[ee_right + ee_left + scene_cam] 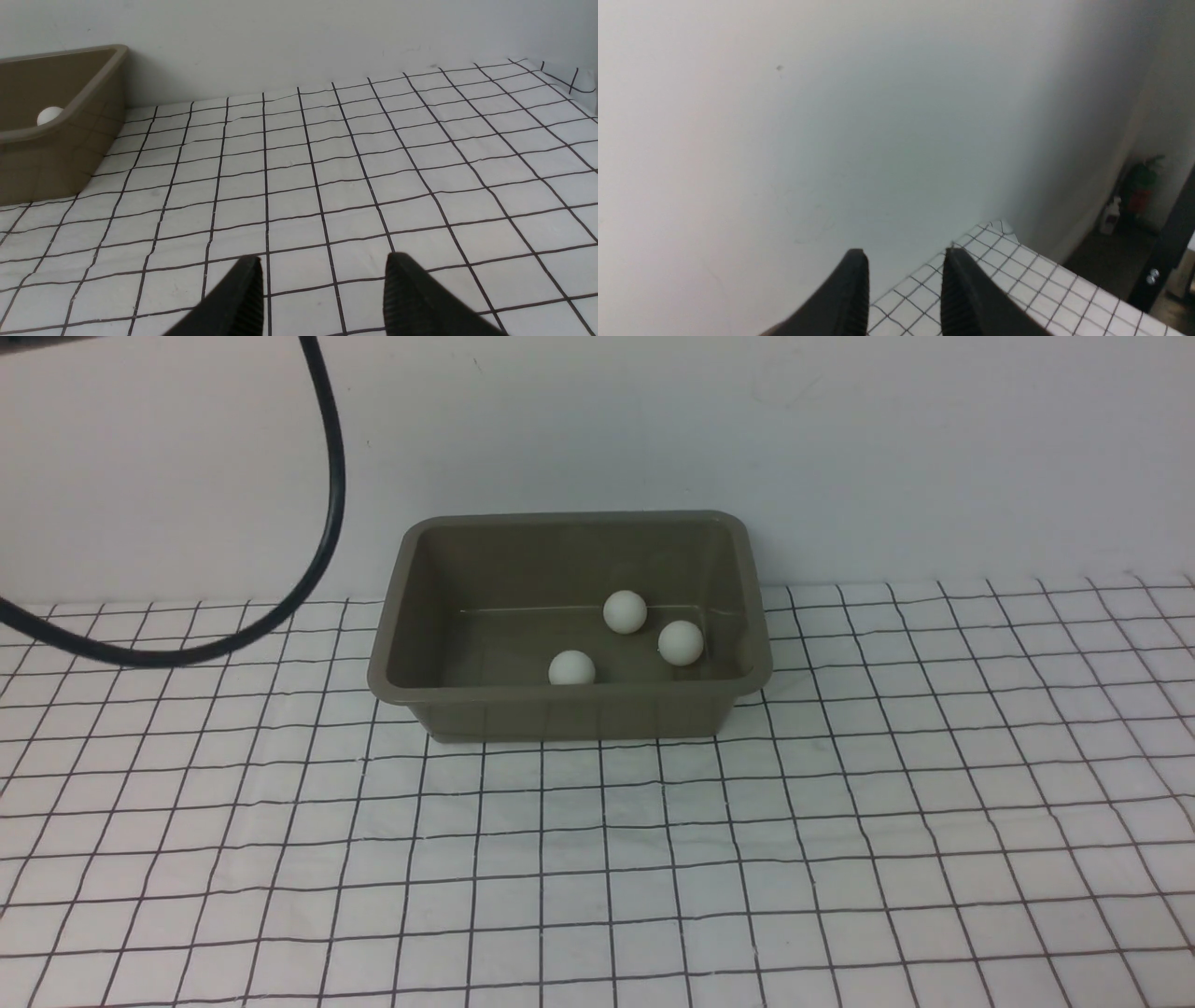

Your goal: Put the table tennis balls into the box on the white checkered tablecloth.

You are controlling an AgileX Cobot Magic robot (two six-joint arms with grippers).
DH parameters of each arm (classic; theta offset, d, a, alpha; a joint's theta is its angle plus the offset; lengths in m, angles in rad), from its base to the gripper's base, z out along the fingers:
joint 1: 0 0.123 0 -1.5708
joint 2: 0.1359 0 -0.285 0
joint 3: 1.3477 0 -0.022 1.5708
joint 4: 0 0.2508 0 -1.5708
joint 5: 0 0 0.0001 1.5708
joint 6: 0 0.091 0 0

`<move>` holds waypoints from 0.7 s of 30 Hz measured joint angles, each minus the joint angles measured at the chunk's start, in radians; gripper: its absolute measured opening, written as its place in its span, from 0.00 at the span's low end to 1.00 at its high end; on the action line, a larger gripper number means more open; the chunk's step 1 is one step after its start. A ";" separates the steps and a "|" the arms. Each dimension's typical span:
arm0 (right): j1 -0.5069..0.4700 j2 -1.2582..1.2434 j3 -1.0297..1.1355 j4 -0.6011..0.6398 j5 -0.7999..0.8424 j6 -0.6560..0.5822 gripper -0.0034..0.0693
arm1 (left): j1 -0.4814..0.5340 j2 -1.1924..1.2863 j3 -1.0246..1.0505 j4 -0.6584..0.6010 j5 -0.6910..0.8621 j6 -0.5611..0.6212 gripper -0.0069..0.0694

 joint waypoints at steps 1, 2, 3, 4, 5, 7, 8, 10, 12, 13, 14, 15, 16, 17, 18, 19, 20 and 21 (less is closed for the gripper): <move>0.000 0.000 0.000 0.000 0.000 0.000 0.50 | 0.000 0.002 0.000 -0.011 -0.009 0.004 0.36; 0.000 0.000 0.000 0.000 0.000 0.000 0.50 | 0.000 0.005 0.000 -0.021 -0.017 0.009 0.36; 0.000 0.000 0.000 0.000 0.000 0.000 0.50 | 0.000 0.006 0.000 -0.022 -0.020 0.010 0.36; 0.000 0.000 0.000 0.000 0.000 0.000 0.50 | 0.000 0.013 0.000 -0.032 -0.034 0.024 0.36; 0.000 0.000 0.000 0.000 0.000 0.000 0.50 | 0.000 0.013 0.000 -0.033 -0.033 0.025 0.36; 0.000 0.000 0.000 0.000 0.000 0.000 0.50 | 0.000 0.018 0.000 -0.037 -0.037 0.041 0.36; 0.000 0.000 0.000 0.000 0.000 0.000 0.50 | 0.000 0.019 0.000 -0.037 -0.037 0.063 0.36; 0.000 0.000 0.000 0.000 0.000 0.000 0.50 | 0.000 0.019 0.000 -0.037 -0.034 0.101 0.36; 0.000 0.000 0.000 0.000 0.000 0.000 0.50 | 0.000 0.019 0.000 -0.037 -0.031 0.140 0.36; 0.000 0.000 0.000 0.000 0.000 0.000 0.50 | 0.000 0.019 0.000 -0.029 -0.030 0.195 0.36; 0.000 0.000 0.000 0.000 0.000 0.000 0.50 | 0.000 0.019 0.000 -0.016 -0.030 0.216 0.36; 0.000 0.000 0.000 0.000 0.000 0.000 0.50 | 0.001 0.019 0.000 0.003 -0.032 0.226 0.36; 0.000 0.000 0.000 0.000 0.000 0.000 0.50 | 0.007 0.019 0.000 0.032 -0.035 0.224 0.36; 0.000 0.000 0.000 0.000 0.000 0.000 0.50 | 0.011 0.019 0.000 0.055 -0.039 0.216 0.36; 0.000 0.000 0.000 0.000 0.000 0.000 0.50 | 0.017 0.019 0.000 0.090 -0.049 0.195 0.36; 0.000 0.000 0.000 0.000 0.000 0.000 0.50 | 0.017 0.019 0.000 0.090 -0.049 0.195 0.36; 0.000 0.000 0.000 0.000 0.000 0.000 0.50 | 0.034 0.018 0.000 0.238 -0.076 0.056 0.36; 0.000 0.000 0.000 0.000 0.000 0.000 0.50 | 0.047 0.013 0.000 0.374 -0.078 -0.077 0.36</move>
